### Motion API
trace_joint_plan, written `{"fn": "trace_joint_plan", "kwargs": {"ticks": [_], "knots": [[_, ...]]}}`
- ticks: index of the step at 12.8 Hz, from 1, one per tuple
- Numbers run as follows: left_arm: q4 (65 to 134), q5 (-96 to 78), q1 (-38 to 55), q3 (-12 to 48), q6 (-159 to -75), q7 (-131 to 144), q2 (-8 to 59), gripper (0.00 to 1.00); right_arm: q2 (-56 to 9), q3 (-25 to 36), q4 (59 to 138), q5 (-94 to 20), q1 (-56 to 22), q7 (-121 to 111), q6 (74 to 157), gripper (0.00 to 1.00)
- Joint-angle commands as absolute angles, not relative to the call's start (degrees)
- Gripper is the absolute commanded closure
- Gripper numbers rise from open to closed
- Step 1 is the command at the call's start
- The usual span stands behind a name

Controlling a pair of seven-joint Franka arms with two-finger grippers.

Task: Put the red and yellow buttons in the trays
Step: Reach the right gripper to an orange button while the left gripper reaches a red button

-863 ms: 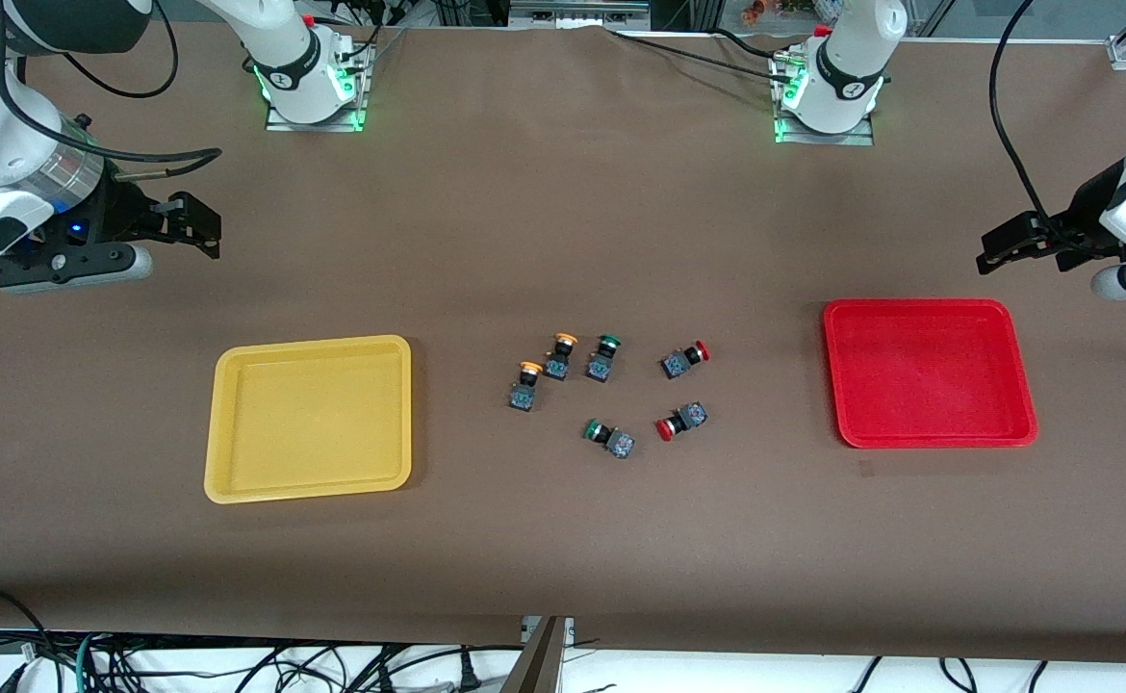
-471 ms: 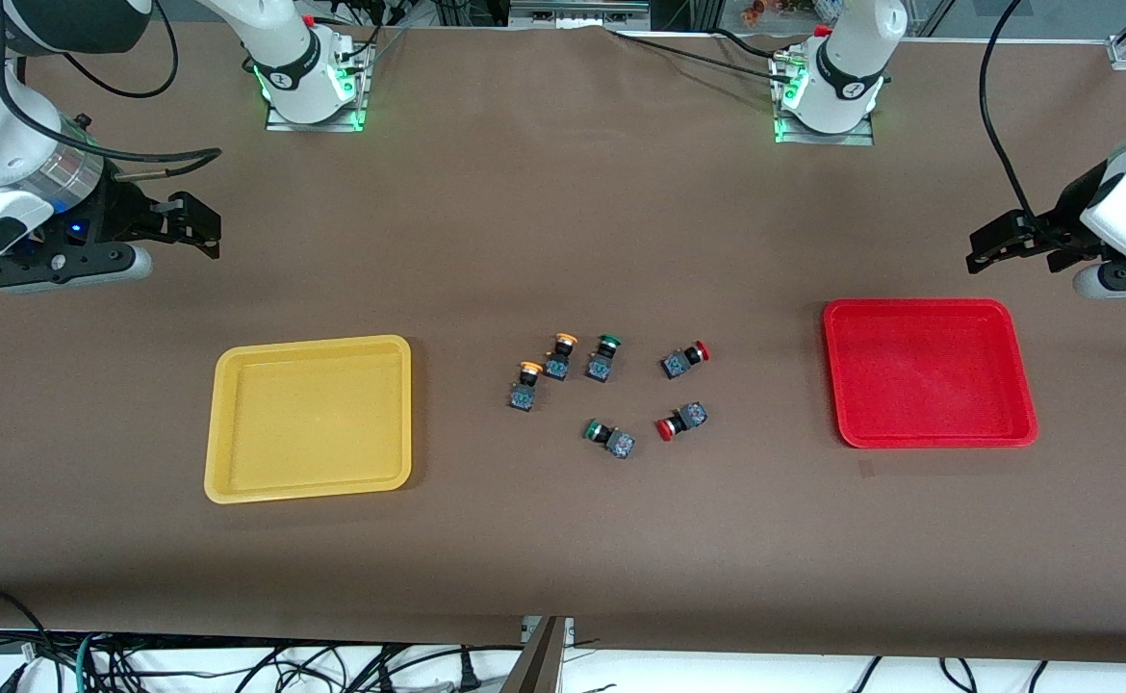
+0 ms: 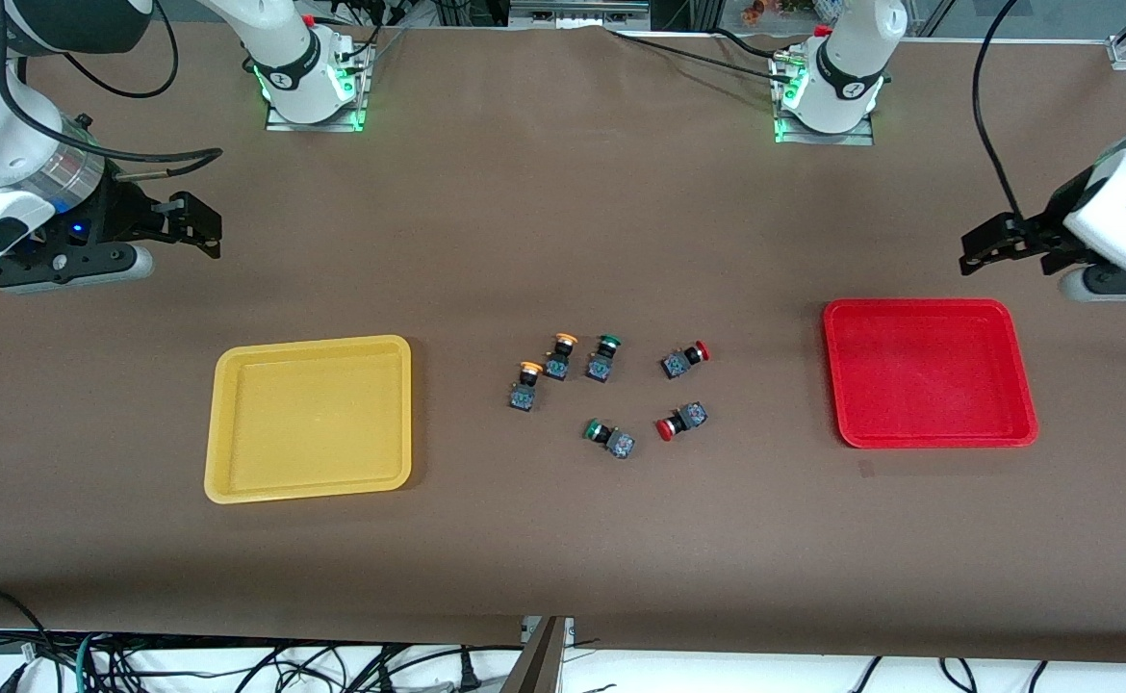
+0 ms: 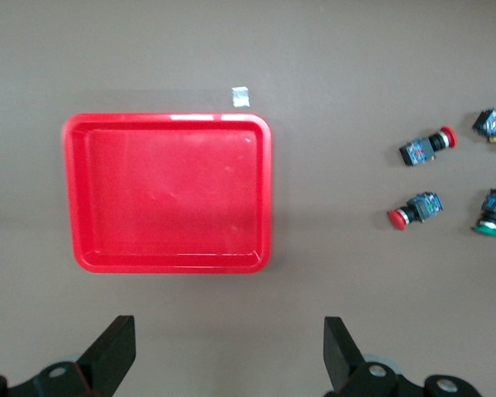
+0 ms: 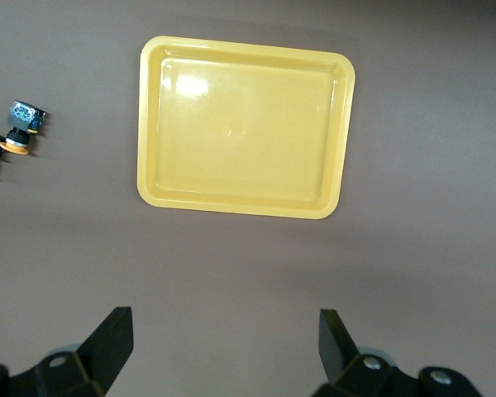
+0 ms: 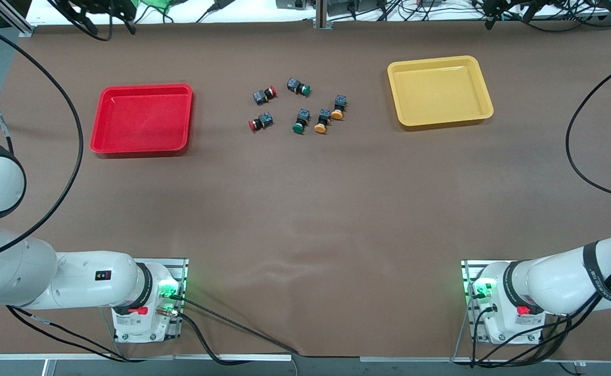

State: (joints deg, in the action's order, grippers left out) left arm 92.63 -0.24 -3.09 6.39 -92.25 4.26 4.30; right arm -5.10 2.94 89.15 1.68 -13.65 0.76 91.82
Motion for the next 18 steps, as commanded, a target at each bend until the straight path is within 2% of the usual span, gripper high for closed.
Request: {"fn": "trace_joint_plan", "kwargs": {"ticks": [1,3,4,5,6,10,12,14,18], "knots": [[91.3,0.6,-0.7,8.1,-92.0,4.9,8.5,0.0,-8.7,1.7,88.1,1.9,-15.7,1.0,92.2,0.01],[89.7,0.0,1.7,8.2,-93.1,4.8,14.2,0.0,-13.9,1.7,87.7,1.8,-20.5,4.8,98.3,0.01],[86.7,0.4,3.7,8.3,-95.1,4.6,18.7,0.0,-17.1,1.6,87.6,1.6,-22.0,9.9,102.1,0.01],[82.7,0.6,5.6,8.3,-98.3,4.2,25.2,0.0,-22.9,1.5,86.6,0.9,-24.6,15.3,109.7,0.01],[81.7,0.7,6.8,8.3,-101.0,2.7,28.3,0.0,-26.9,1.5,85.4,-0.5,-26.1,19.6,113.3,0.01],[81.9,1.0,10.8,8.3,-120.4,-16.1,40.0,0.0,-40.2,1.5,80.4,-7.5,-30.0,37.3,125.6,0.01],[82.2,1.7,15.0,7.9,-128.2,-19.4,44.4,0.0,-43.3,1.5,80.4,-8.1,-32.6,43.8,131.6,0.01],[82.1,6.9,17.3,7.9,-133.2,-19.1,47.5,0.0,-45.8,1.5,80.6,-8.1,-35.2,48.5,133.7,0.01],[82.4,7.4,18.6,8.1,-136.7,-19.0,50.1,0.0,-49.4,1.5,81.1,-8.3,-37.1,49.5,138.7,0.02]]}}
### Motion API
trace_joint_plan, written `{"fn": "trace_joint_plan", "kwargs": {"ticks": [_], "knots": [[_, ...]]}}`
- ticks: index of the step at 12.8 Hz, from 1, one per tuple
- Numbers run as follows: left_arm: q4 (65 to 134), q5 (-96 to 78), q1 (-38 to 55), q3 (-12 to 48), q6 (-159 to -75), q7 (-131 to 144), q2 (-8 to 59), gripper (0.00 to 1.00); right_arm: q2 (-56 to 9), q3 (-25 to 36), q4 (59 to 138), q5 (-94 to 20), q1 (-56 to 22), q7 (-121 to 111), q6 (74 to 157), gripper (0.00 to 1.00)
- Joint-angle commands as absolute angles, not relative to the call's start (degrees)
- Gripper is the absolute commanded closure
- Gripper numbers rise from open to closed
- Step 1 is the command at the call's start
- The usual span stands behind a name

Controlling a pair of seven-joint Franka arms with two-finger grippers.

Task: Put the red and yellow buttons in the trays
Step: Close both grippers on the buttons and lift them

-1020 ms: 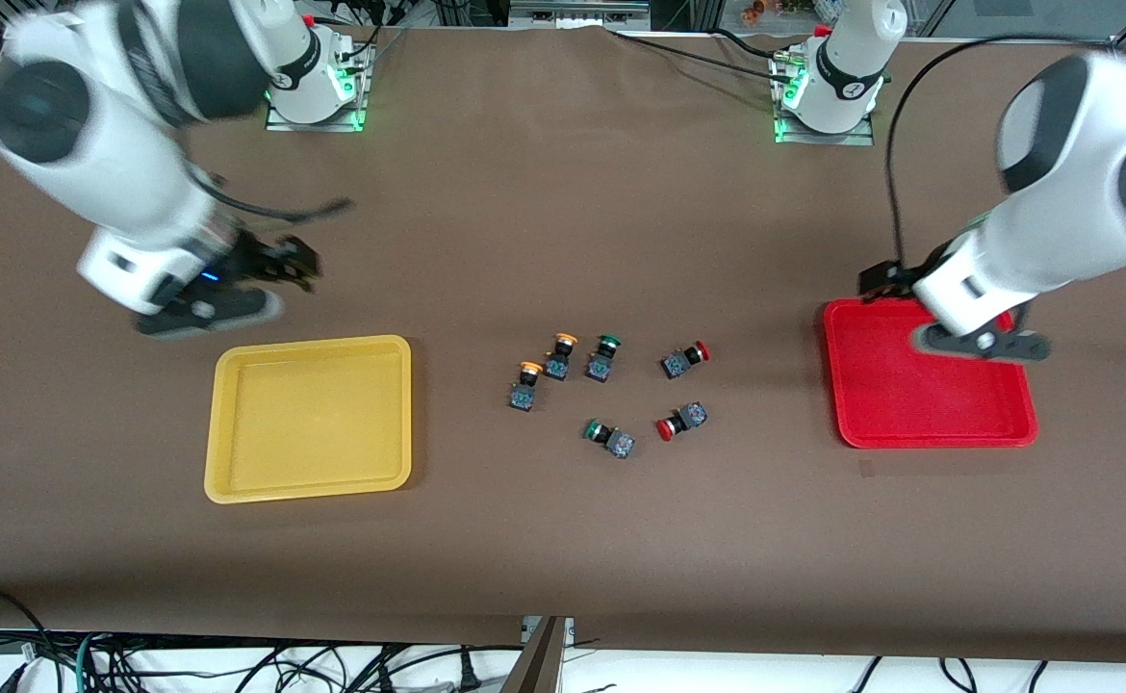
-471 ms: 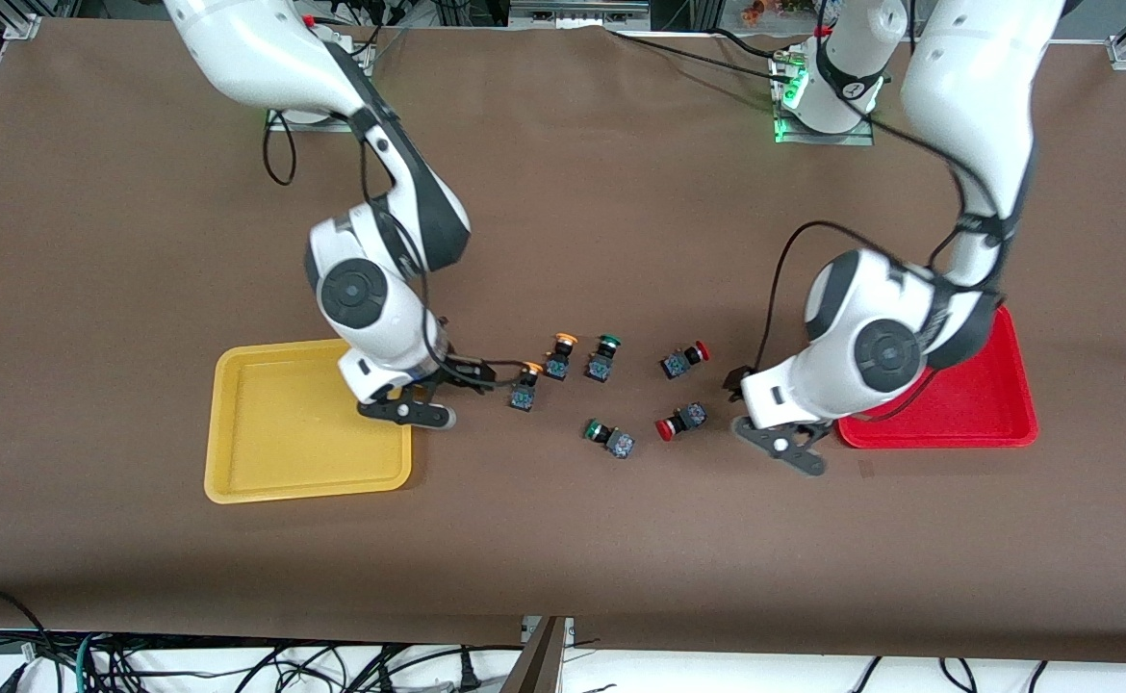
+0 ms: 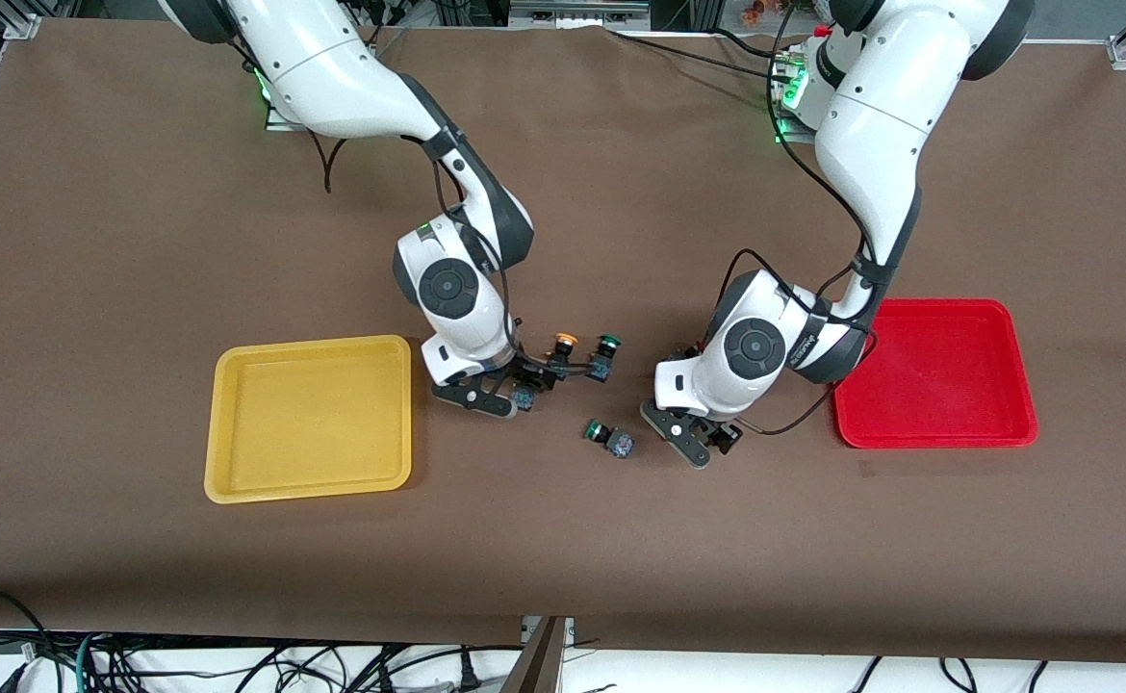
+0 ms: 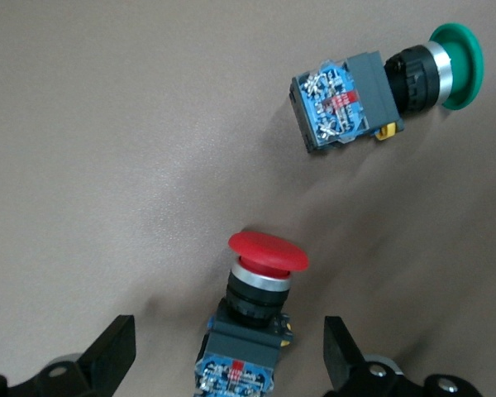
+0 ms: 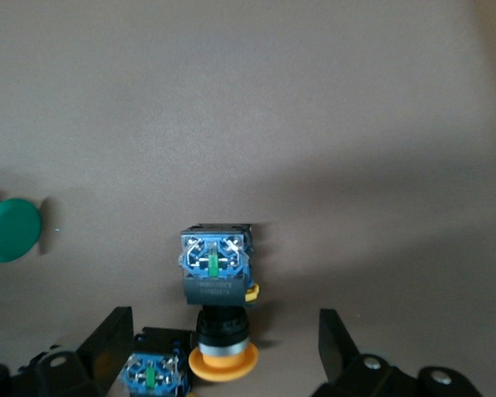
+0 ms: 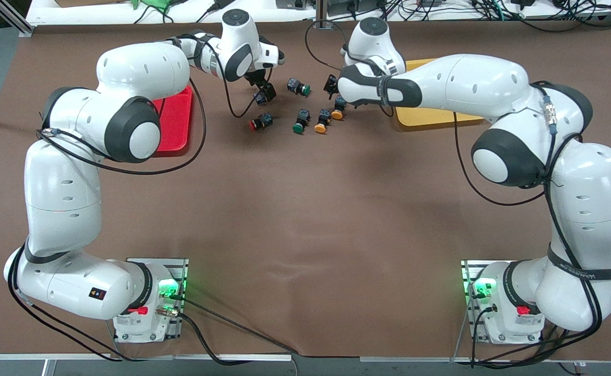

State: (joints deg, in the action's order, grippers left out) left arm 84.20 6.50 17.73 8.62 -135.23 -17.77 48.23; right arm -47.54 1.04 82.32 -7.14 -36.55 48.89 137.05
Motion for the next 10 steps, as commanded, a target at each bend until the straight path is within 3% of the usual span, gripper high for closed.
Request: {"fn": "trace_joint_plan", "kwargs": {"ticks": [1,2,3,5,6,8,10], "knots": [[82.4,7.5,18.5,8.1,-138.8,-19.6,51.3,0.05,-50.2,1.5,81.1,-8.1,-37.8,50.5,139.6,0.02],[82.5,7.5,18.5,8.1,-139.8,-19.6,51.4,0.53,-50.9,1.5,81.1,-8.1,-38.1,50.6,141.0,0.03],[82.5,7.4,18.5,8.1,-139.8,-19.0,51.3,0.75,-51.2,1.5,81.3,-8.0,-38.3,50.5,141.4,0.08],[82.6,7.4,17.8,8.1,-139.4,-19.4,50.8,0.97,-51.1,1.7,82.0,-7.7,-38.1,49.3,141.2,0.29],[83.3,7.4,16.8,8.2,-138.7,-19.3,49.1,1.0,-50.9,1.8,82.5,-7.5,-37.9,48.9,141.0,0.41],[83.7,7.4,15.9,7.6,-127.3,-19.2,43.7,1.0,-49.8,2.0,83.9,-7.5,-37.9,47.5,140.4,0.69],[83.6,7.4,12.3,6.9,-117.1,-19.5,39.2,1.0,-46.8,3.9,84.0,-7.5,-37.7,44.0,134.1,0.74]]}}
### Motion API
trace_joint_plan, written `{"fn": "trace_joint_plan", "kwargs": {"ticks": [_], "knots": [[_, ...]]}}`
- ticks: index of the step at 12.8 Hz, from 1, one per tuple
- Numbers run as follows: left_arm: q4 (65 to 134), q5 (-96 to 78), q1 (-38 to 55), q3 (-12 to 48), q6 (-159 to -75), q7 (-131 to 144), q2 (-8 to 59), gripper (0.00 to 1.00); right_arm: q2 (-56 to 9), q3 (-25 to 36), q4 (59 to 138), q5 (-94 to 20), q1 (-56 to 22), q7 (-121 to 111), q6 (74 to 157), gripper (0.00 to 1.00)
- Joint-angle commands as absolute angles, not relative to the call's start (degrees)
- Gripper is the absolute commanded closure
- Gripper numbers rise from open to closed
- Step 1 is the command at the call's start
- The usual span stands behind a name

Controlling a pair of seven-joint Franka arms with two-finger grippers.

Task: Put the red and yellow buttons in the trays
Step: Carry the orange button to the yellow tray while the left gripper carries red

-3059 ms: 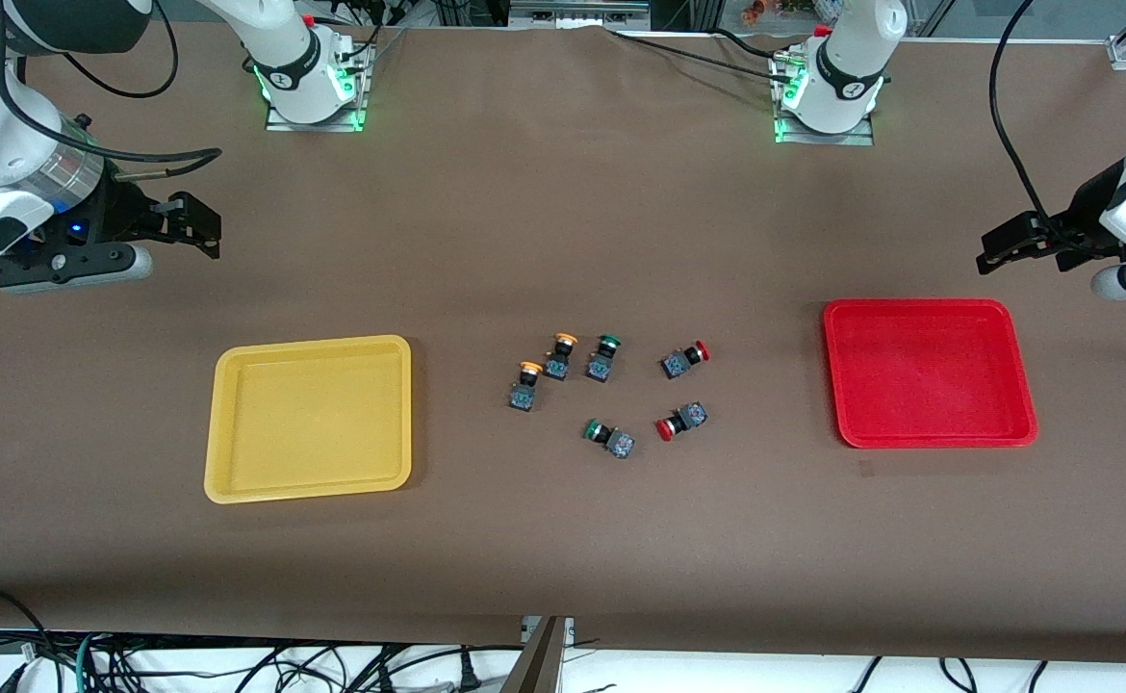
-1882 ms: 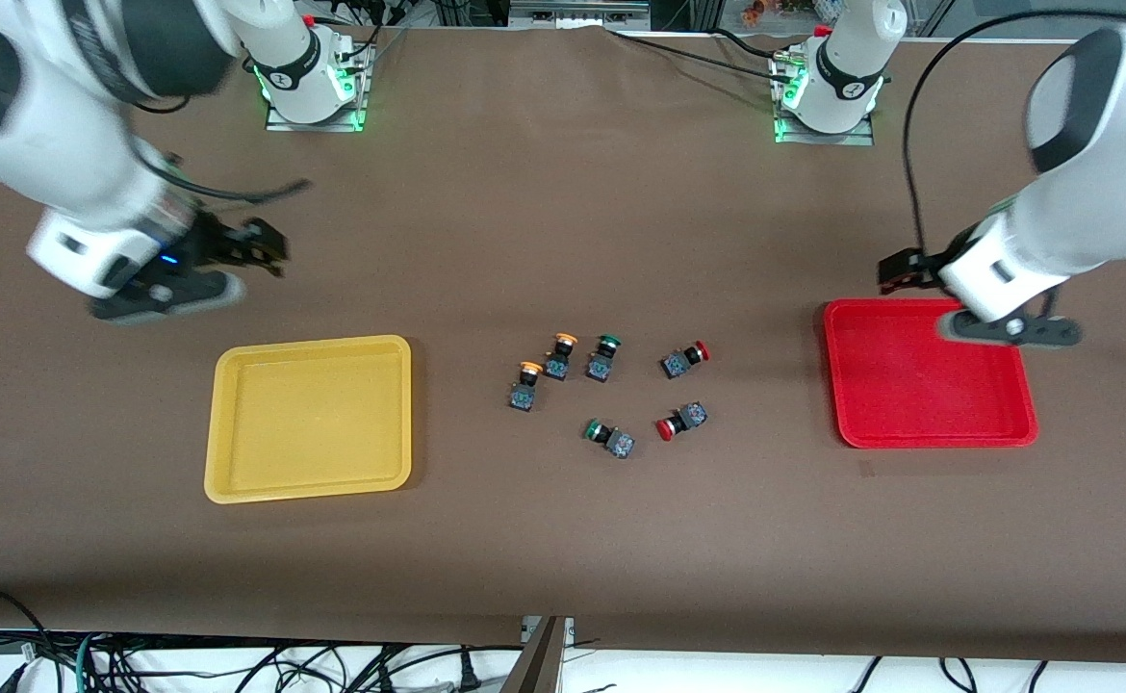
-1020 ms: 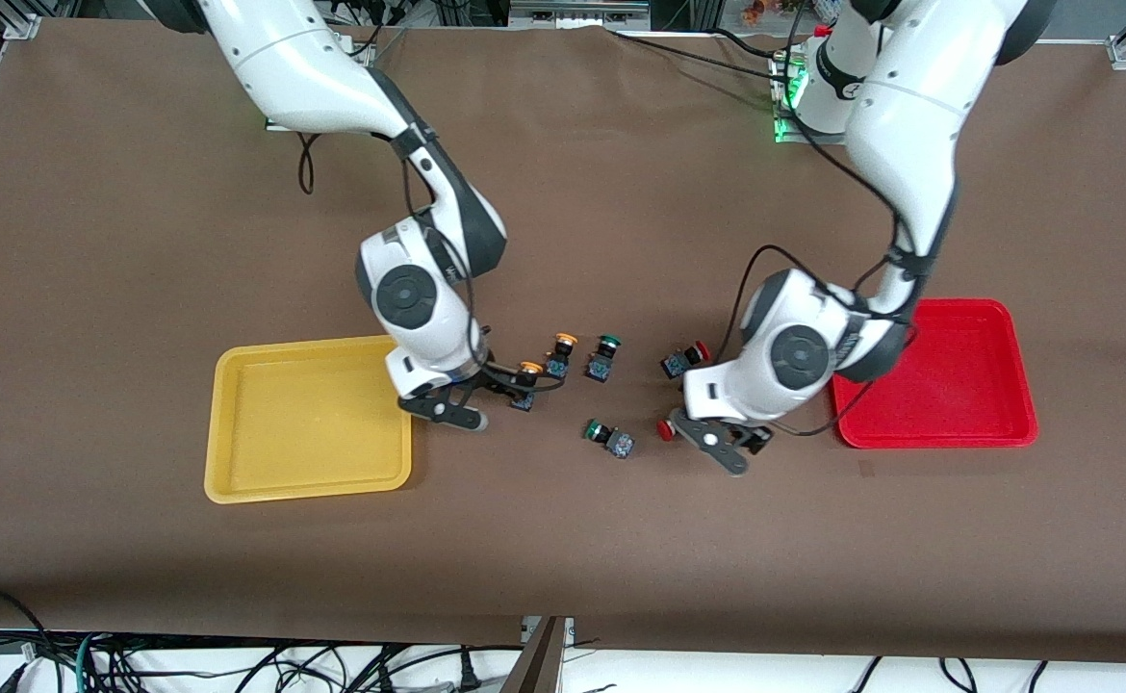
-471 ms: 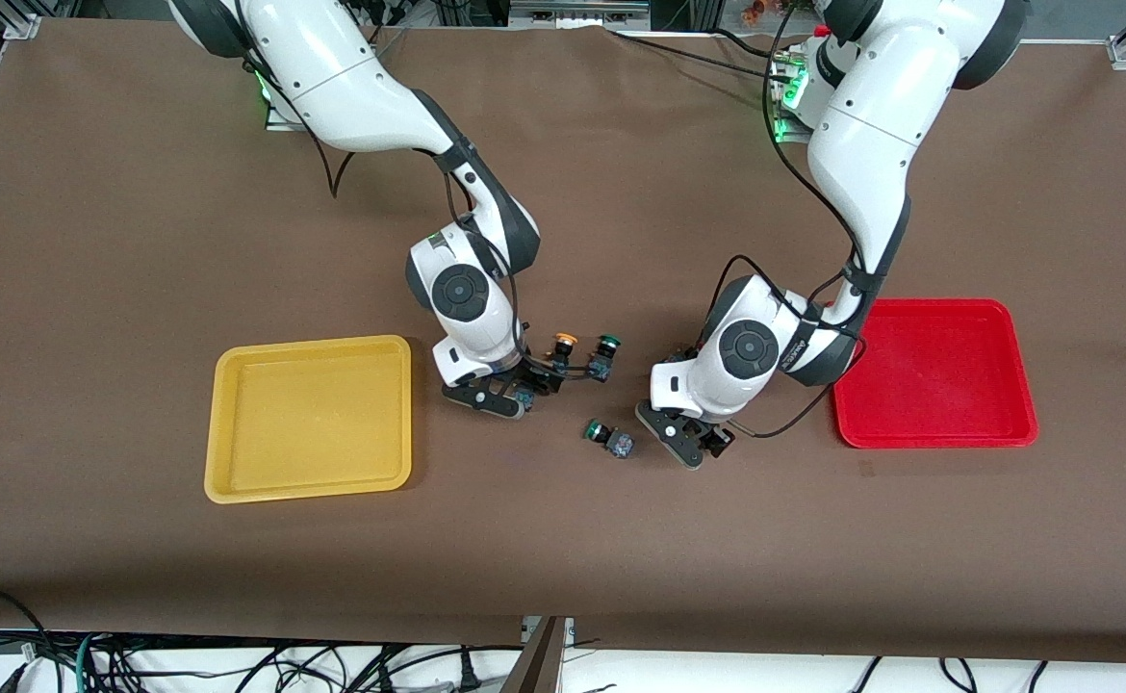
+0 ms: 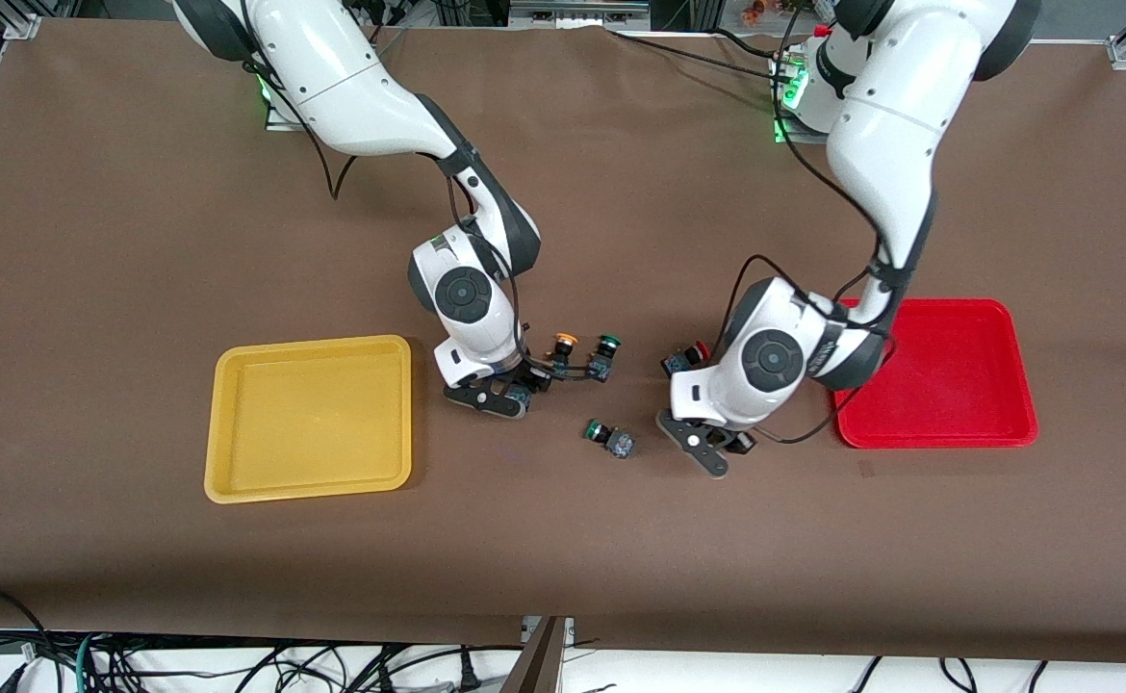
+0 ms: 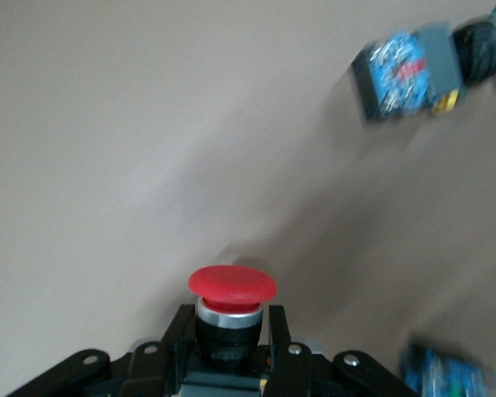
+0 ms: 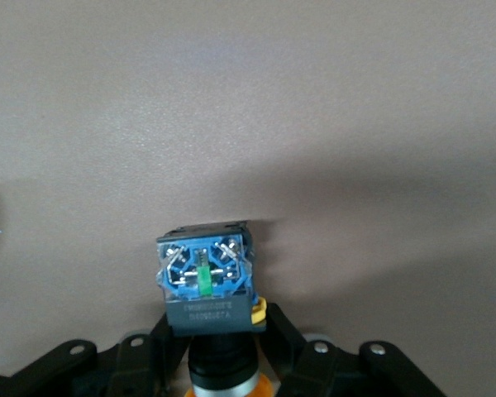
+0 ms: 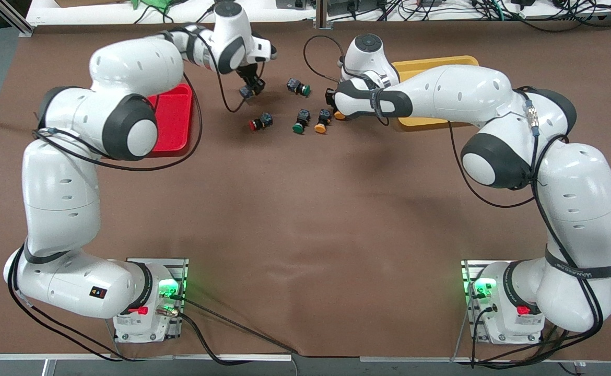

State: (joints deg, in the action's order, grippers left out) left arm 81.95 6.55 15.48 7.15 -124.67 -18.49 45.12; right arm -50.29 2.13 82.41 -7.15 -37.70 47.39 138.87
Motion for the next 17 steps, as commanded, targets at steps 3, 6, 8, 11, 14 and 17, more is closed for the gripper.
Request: {"fn": "trace_joint_plan", "kwargs": {"ticks": [3,6,8,11,14,17], "knots": [[83.8,8.6,4.2,6.9,-106.2,-19.7,36.9,1.0,-41.6,7.2,83.8,-7.9,-34.9,30.6,123.0,0.74],[87.2,12.0,-1.5,6.9,-101.3,-19.9,37.2,0.95,-39.0,8.0,83.9,-7.9,-28.0,14.7,117.5,0.73],[90.5,13.3,-4.0,7.0,-106.5,-19.6,39.0,0.39,-39.2,8.5,84.4,-7.8,-23.0,5.4,116.8,0.68],[91.7,13.1,-5.3,7.9,-109.0,-19.8,38.0,0.0,-39.8,8.5,86.4,-8.2,-18.3,-0.2,118.4,0.24],[91.2,10.1,-4.7,17.5,-108.2,-14.4,36.1,0.0,-39.2,8.1,85.6,-9.8,-18.5,1.1,117.1,0.04],[91.3,10.0,0.9,22.6,-111.9,4.4,37.7,0.0,-39.2,3.3,84.1,-14.1,-19.4,11.7,116.6,0.04]]}}
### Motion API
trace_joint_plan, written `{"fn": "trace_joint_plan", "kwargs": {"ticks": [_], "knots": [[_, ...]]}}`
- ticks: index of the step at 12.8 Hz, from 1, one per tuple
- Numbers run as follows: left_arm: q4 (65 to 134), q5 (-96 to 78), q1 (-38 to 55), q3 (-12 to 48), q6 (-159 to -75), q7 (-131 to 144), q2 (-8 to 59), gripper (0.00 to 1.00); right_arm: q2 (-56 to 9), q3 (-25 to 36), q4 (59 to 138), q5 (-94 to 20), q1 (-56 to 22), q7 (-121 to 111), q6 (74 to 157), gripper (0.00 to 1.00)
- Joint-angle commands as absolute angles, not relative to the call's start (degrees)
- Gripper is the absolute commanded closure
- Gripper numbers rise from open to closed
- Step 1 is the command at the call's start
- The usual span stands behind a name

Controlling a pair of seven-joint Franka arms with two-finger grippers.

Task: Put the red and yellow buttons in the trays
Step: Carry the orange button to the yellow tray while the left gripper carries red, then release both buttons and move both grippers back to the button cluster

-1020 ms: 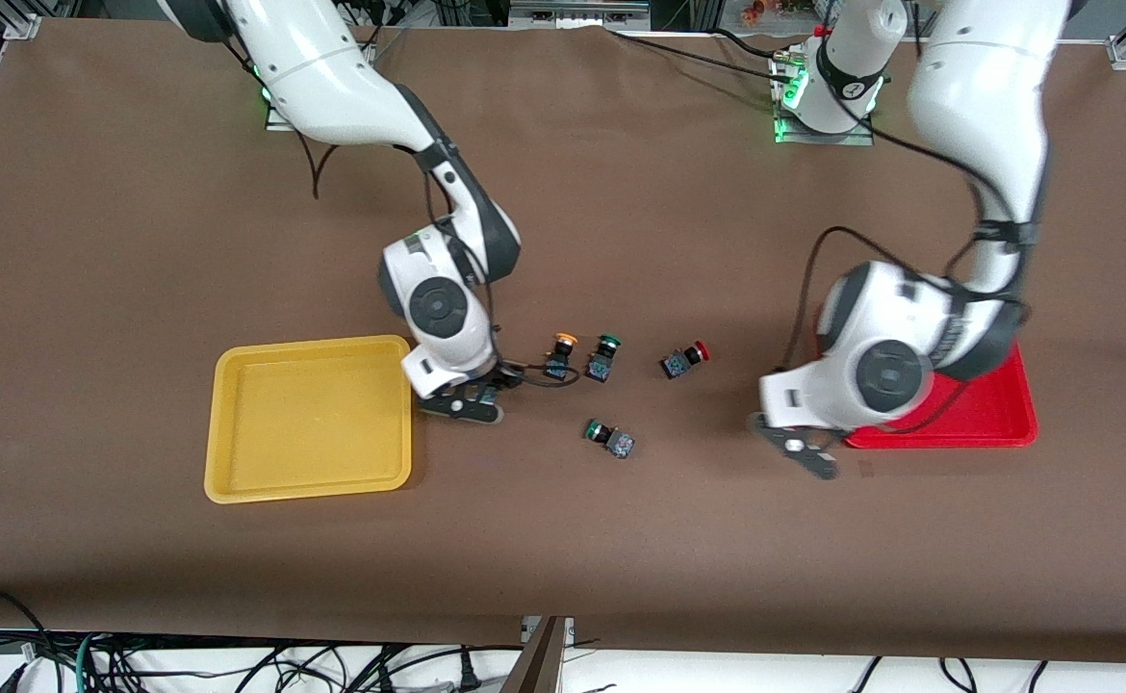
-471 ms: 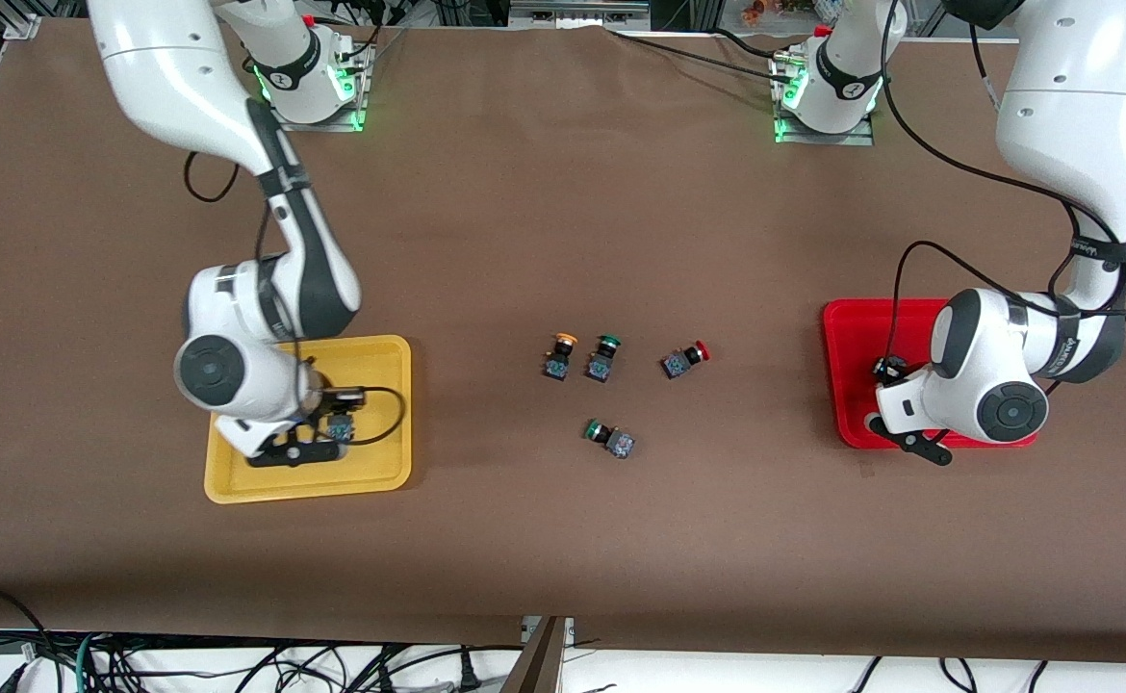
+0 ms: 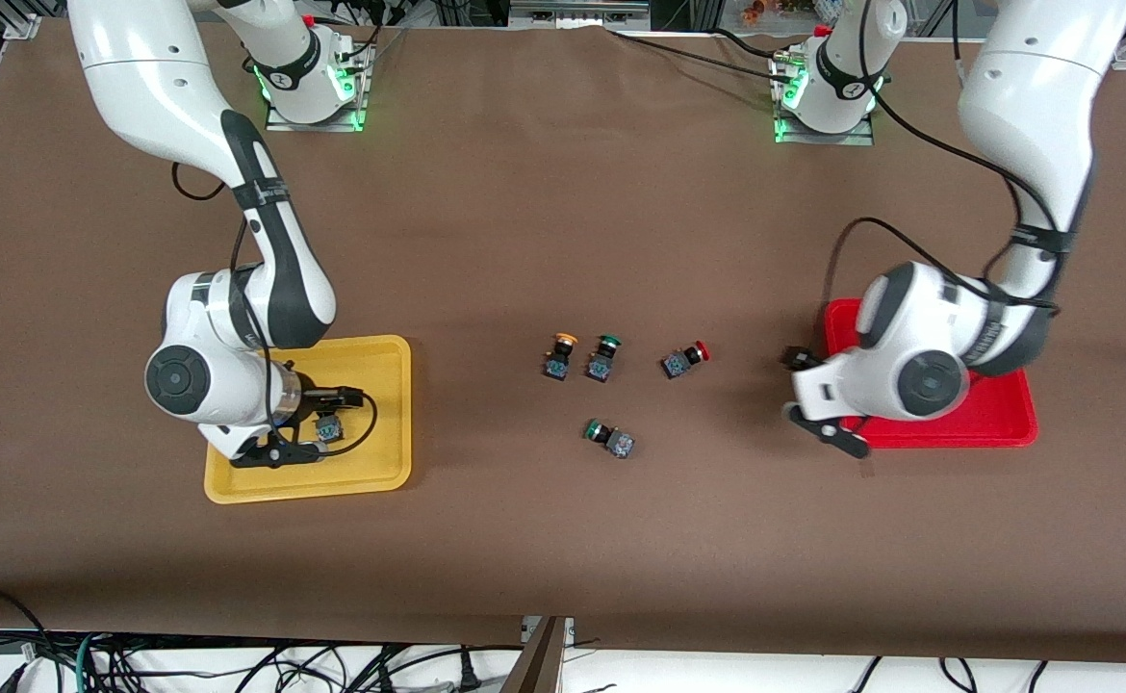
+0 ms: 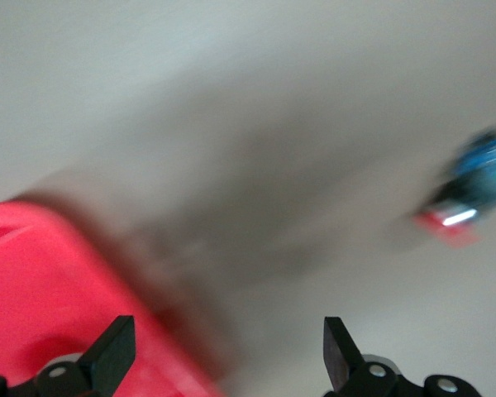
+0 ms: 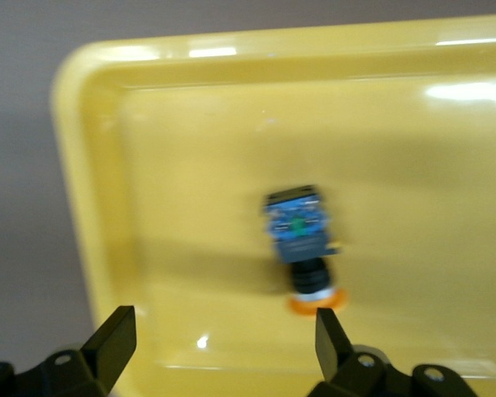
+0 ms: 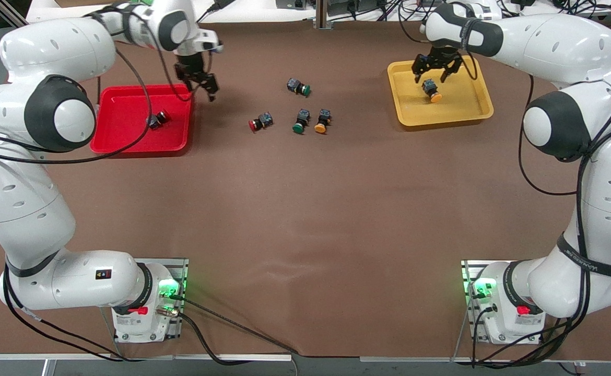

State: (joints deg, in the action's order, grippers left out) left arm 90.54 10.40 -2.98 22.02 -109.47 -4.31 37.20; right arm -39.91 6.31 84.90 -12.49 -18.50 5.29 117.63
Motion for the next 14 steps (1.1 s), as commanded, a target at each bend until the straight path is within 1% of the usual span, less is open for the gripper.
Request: {"fn": "trace_joint_plan", "kwargs": {"ticks": [1,3,5,6,8,10,13,14], "knots": [[91.8,10.3,4.2,22.3,-114.8,10.6,39.0,0.0,-39.3,1.7,83.9,-14.1,-20.3,18.7,116.7,0.04],[92.1,10.4,7.8,22.3,-120.1,20.0,41.1,0.0,-39.8,0.1,83.9,-14.1,-25.0,30.5,118.1,0.04],[93.0,11.7,11.5,21.5,-123.2,26.5,42.9,0.0,-41.0,0.2,84.0,-14.2,-30.2,39.9,123.2,0.04],[93.9,16.3,12.8,20.5,-124.7,28.6,43.1,0.0,-42.0,0.2,84.0,-14.5,-32.2,42.5,125.7,0.04],[94.5,23.7,13.2,20.6,-125.4,29.4,43.0,0.0,-44.2,0.1,84.1,-14.5,-35.2,47.1,130.9,0.04],[94.5,24.1,13.3,20.5,-125.3,29.4,43.0,0.0,-46.7,0.2,84.0,-14.3,-37.7,51.3,136.0,0.04],[94.7,24.2,13.3,20.5,-125.3,29.4,43.1,0.0,-49.2,0.1,83.8,-14.4,-39.5,53.8,141.4,0.05],[94.7,24.2,13.2,20.5,-125.4,29.4,43.1,0.21,-49.7,0.1,83.8,-14.4,-40.1,54.2,142.3,0.06]]}}
